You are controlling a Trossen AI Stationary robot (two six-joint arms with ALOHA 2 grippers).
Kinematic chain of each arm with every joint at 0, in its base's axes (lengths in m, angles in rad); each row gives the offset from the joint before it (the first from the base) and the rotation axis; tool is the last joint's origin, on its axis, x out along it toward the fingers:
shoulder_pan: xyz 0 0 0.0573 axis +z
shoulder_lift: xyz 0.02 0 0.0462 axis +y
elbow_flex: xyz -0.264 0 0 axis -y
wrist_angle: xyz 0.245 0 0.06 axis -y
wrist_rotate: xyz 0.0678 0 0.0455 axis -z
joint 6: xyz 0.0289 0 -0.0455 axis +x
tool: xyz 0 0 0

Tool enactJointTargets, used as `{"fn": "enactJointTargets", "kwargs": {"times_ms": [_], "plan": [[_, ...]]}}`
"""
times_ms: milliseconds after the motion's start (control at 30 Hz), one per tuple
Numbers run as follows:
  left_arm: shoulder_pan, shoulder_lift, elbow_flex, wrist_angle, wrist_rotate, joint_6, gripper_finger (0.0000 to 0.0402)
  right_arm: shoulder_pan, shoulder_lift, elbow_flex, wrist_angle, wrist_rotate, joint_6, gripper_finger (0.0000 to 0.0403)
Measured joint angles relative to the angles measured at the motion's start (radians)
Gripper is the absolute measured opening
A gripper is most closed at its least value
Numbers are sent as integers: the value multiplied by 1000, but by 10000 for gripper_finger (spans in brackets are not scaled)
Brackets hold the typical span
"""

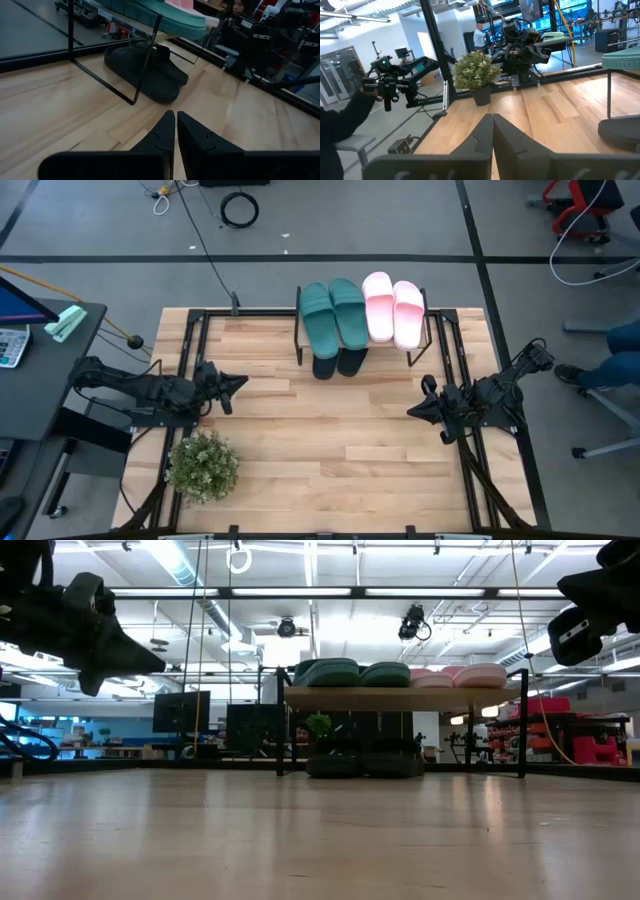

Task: Pick and place slides into the shelf
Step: Return to Home Position

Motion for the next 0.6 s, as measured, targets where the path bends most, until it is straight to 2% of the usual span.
{"fn": "enactJointTargets", "kwargs": {"times_ms": [267, 600], "plan": [[0, 0, -3, 18, 0, 0, 36, 0, 0, 0, 0, 0, 0, 14], [0, 0, -3, 22, 0, 0, 24, 0, 0, 0, 0, 0, 0, 14]]}}
